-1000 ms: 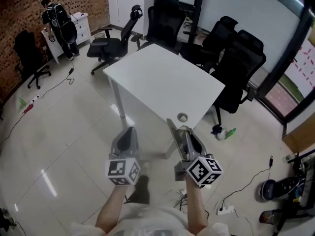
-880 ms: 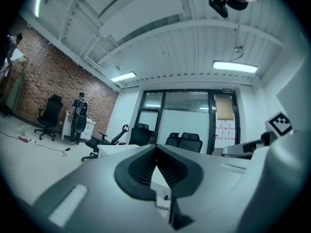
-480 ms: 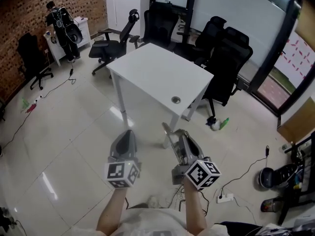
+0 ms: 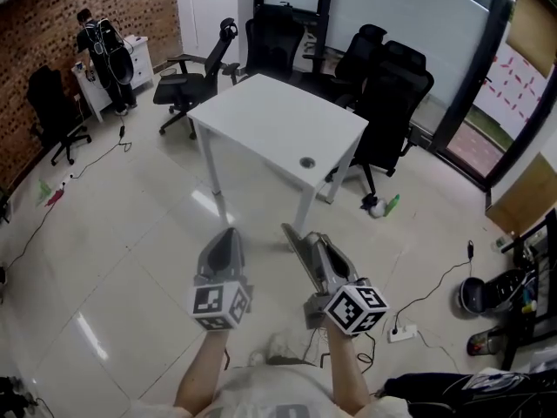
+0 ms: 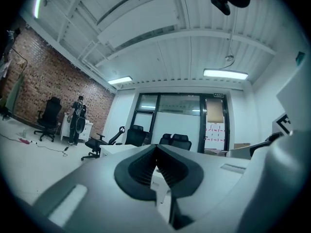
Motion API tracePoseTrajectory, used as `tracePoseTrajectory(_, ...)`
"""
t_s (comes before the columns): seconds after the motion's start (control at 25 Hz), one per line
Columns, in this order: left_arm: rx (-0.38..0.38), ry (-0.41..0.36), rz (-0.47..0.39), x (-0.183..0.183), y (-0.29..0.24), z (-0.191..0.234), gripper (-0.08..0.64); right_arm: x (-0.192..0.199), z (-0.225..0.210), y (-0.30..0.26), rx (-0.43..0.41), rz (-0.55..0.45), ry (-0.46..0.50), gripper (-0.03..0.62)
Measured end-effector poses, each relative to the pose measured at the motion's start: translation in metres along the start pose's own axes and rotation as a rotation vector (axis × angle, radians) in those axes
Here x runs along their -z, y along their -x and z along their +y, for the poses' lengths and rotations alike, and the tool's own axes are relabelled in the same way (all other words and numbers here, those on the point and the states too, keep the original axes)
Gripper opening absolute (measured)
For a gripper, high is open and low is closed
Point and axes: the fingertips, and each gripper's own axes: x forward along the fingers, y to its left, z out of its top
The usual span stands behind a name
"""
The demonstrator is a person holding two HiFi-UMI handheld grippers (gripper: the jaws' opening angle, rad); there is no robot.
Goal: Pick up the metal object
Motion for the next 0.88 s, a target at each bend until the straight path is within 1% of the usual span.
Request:
tracePoseTrajectory(0.08, 0.011, -0.002, -0.005, -0.002, 0.004, -0.006, 0.002, 0.000, 0.002, 0.005, 0.005, -0.002, 0.023, 0.044)
tracePoseTrajectory(0.44, 0.016, -0.009, -0.026, -0.005, 0.013, -0.013, 0.002, -0.010, 0.007, 0.017, -0.013, -0.054, -0.012, 0.044)
tracePoseTrajectory(0.72, 0.013, 0.002, -0.024, -0.004, 0.015, -0.012, 0.002, -0.011, 0.006, 0.019, -0.006, -0.058, -0.025, 0.044)
tracePoseTrajectory(0.88, 0.009, 0.005, -0.034, -0.008, 0.016, -0.008, 0.000, -0.014, 0.011, 0.016, -0.018, -0.063, -0.019, 0.044)
